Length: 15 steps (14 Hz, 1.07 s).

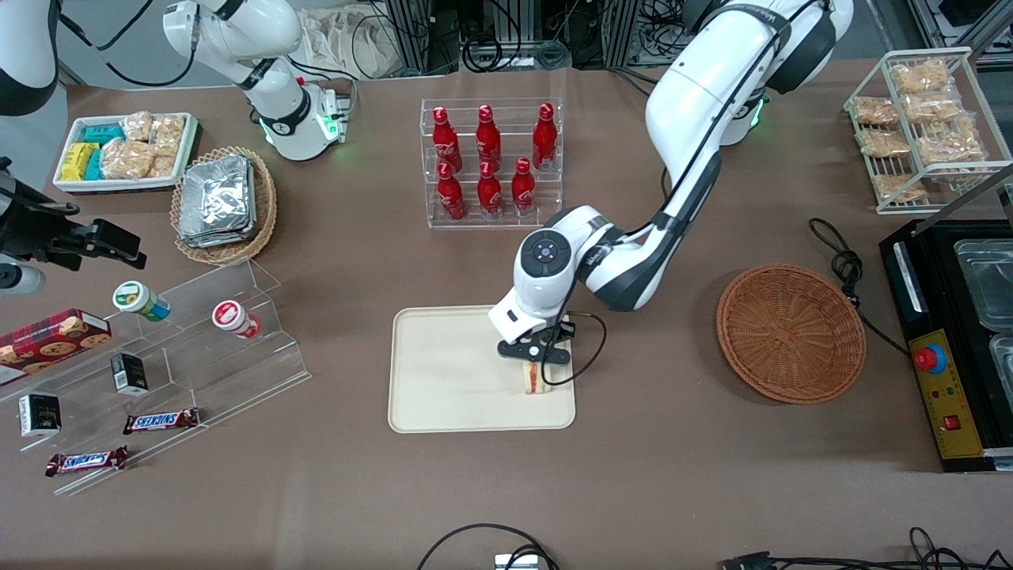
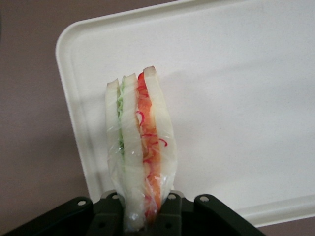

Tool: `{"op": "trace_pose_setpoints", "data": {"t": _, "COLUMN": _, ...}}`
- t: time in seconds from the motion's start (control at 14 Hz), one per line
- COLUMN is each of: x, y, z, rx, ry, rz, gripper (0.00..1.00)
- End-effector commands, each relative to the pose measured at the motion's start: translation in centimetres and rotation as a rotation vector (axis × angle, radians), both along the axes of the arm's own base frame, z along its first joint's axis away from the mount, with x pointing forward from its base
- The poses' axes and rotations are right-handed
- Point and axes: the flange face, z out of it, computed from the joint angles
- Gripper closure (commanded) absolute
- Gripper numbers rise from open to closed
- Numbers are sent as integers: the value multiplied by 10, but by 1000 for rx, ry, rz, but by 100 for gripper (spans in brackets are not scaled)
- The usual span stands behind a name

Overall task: Place sandwich from basket to tray
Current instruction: 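Lower the sandwich onto the tray and open the left gripper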

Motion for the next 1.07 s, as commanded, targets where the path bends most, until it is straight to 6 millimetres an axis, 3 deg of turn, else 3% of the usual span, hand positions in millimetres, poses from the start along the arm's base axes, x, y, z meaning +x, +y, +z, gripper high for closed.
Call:
{"op": "trace_pose_setpoints", "data": {"t": 0.0, "x": 5, "y": -16, "z": -4, "rx": -5, "ry": -31, "rz": 19, "gripper": 100}}
{"op": "trace_pose_setpoints", "data": {"t": 0.36, "x": 4, "y": -16, "z": -13, "rx": -8, "ry": -31, "rz": 17, "gripper": 100}}
{"op": "trace_pose_setpoints", "data": {"t": 0.57, "x": 4, "y": -16, "z": -15, "rx": -7, "ry": -28, "rz": 28, "gripper": 85}}
{"op": "trace_pose_setpoints", "data": {"t": 0.93, "x": 2, "y": -18, "z": -20, "rx": -6, "ry": -27, "rz": 35, "gripper": 72}}
{"op": "trace_pose_setpoints", "data": {"t": 1.0, "x": 2, "y": -18, "z": -20, "rx": -7, "ry": -27, "rz": 43, "gripper": 65}}
